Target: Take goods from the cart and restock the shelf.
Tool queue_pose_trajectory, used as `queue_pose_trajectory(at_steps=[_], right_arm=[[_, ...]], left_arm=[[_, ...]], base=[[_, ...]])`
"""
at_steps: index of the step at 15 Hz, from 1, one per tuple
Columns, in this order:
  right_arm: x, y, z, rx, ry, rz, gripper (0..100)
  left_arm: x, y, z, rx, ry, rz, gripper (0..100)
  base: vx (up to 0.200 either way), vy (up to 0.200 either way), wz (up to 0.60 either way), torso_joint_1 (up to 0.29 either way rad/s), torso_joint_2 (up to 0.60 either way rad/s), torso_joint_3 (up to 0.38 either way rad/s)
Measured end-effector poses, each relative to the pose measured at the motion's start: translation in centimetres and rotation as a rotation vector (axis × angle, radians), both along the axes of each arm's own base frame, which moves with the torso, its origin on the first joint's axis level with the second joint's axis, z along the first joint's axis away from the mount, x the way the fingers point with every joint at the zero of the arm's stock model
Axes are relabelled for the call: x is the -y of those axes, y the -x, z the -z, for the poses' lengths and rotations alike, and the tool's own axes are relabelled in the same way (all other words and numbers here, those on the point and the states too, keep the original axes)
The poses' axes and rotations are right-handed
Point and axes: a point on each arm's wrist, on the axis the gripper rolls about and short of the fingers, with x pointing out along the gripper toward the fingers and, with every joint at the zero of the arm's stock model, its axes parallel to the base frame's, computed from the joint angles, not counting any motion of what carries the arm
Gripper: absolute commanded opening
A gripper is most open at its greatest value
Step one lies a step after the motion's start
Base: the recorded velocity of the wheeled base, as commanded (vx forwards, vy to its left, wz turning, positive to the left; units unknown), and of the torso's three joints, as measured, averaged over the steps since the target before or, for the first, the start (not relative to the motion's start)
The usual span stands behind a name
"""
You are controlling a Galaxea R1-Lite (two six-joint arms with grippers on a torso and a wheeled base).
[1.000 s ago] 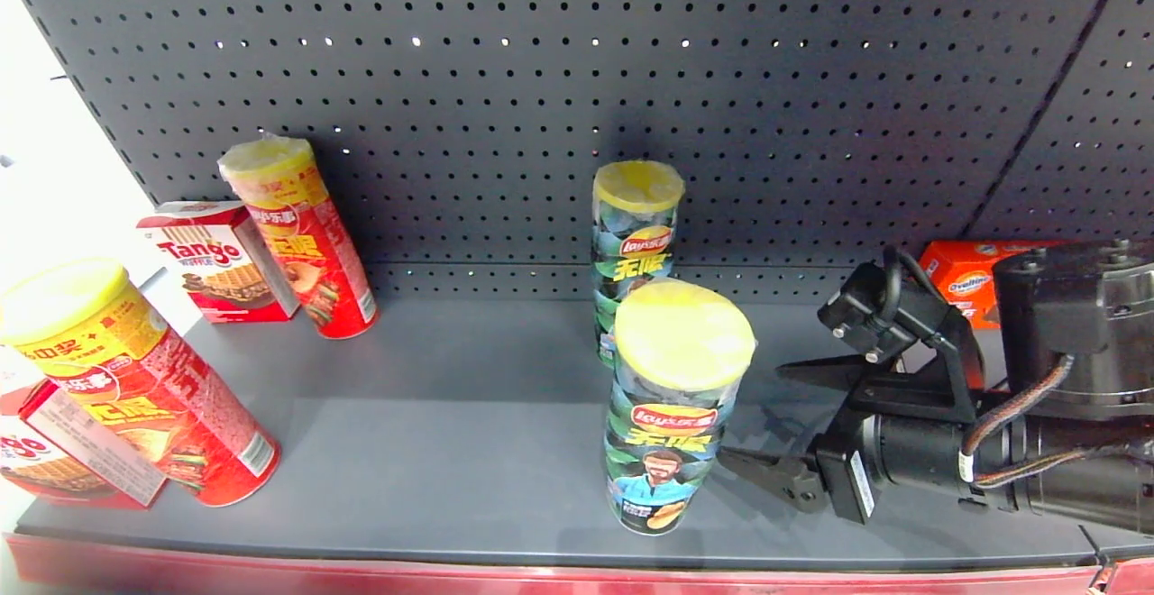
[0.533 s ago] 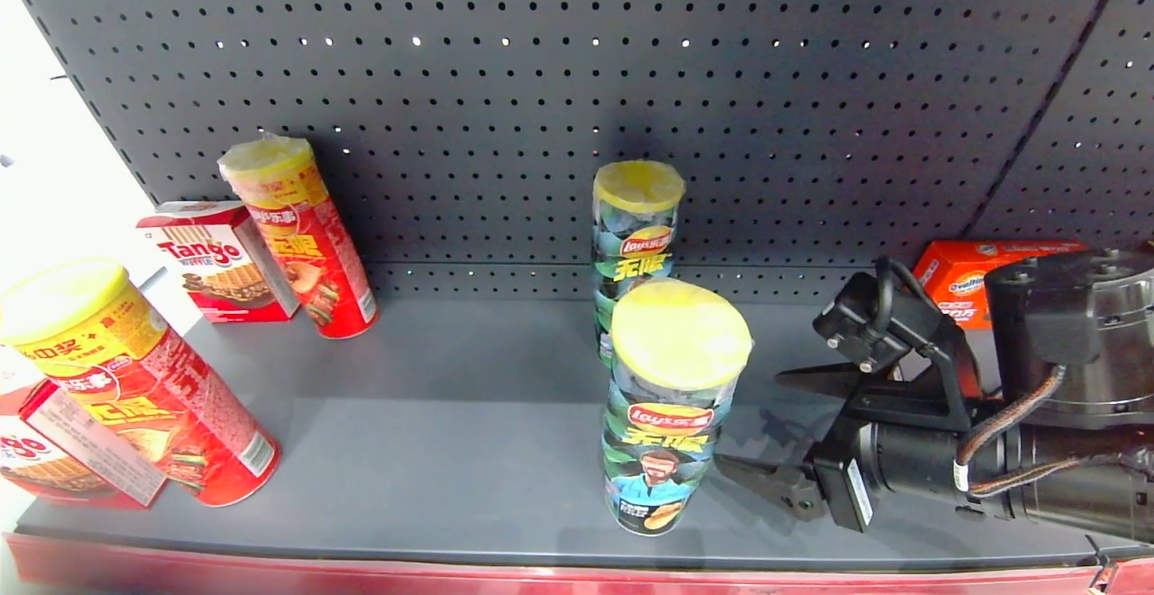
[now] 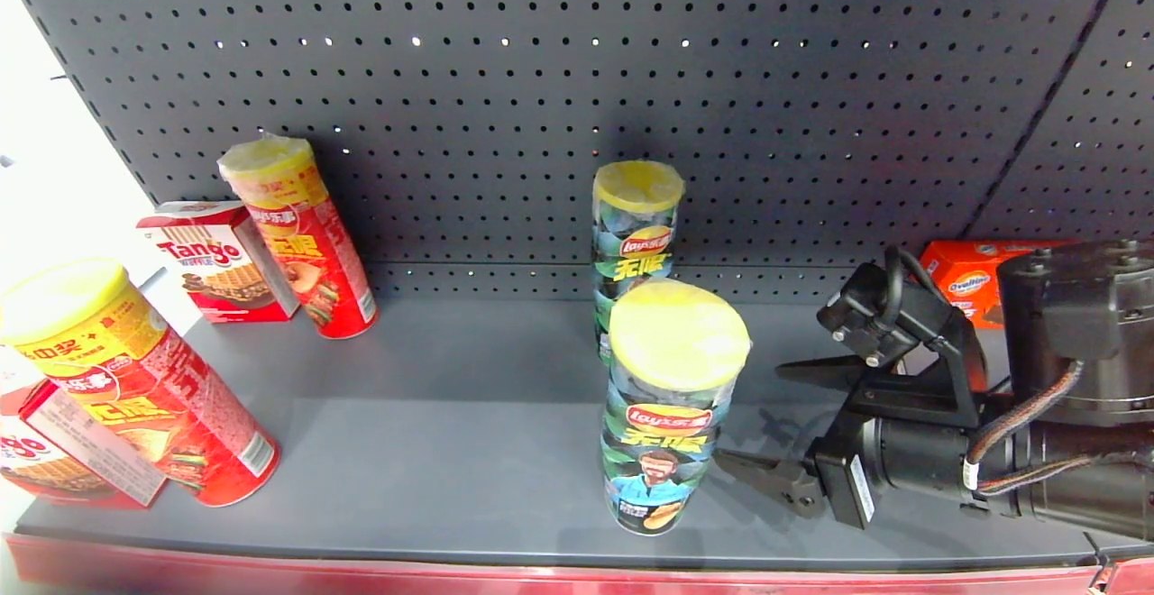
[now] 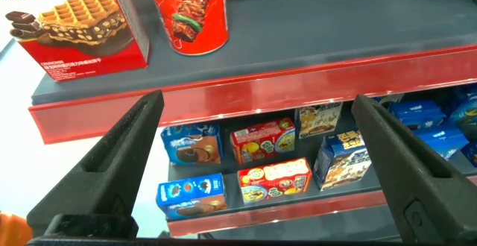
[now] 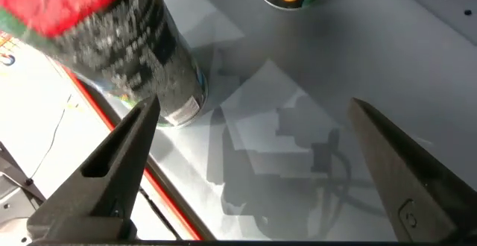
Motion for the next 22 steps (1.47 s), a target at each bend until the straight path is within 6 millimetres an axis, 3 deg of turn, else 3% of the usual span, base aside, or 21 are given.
queue_pose_trajectory(at_steps=[8, 10, 14, 16, 18, 20, 22], right_arm=[[-0.1, -0.4, 0.2, -0.007, 0.006, 0.01, 100], [1.3, -0.7, -0.4, 0.013, -0.013, 0.063, 100], [7.3, 0.3, -3.5, 0.137, -0.106, 0.277, 100], [10.6, 2.8, -4.4, 0.215, -0.146, 0.396, 100], [13.5, 7.0, -3.7, 0.295, -0.173, 0.513, 100], [15.1, 11.5, -1.4, 0.363, -0.187, 0.6, 100], [15.8, 15.7, 2.3, 0.393, -0.185, 0.669, 100]], left_arm=[[0.0, 0.0, 0.0, 0.0, 0.0, 0.0, 100], [0.0, 0.0, 0.0, 0.0, 0.0, 0.0, 100], [0.0, 0.0, 0.0, 0.0, 0.0, 0.001, 100], [0.0, 0.0, 0.0, 0.0, 0.0, 0.001, 100], [0.0, 0.0, 0.0, 0.0, 0.0, 0.002, 100], [0.0, 0.0, 0.0, 0.001, -0.001, 0.002, 100], [0.0, 0.0, 0.0, 0.001, -0.001, 0.003, 100]], base=[[0.0, 0.0, 0.0, 0.0, 0.0, 0.0], [0.0, 0.0, 0.0, 0.0, 0.0, 0.0], [0.0, 0.0, 0.0, 0.0, 0.0, 0.0], [0.0, 0.0, 0.0, 0.0, 0.0, 0.0], [0.0, 0.0, 0.0, 0.0, 0.0, 0.0], [0.0, 0.0, 0.0, 0.0, 0.0, 0.0], [0.0, 0.0, 0.0, 0.0, 0.0, 0.0]])
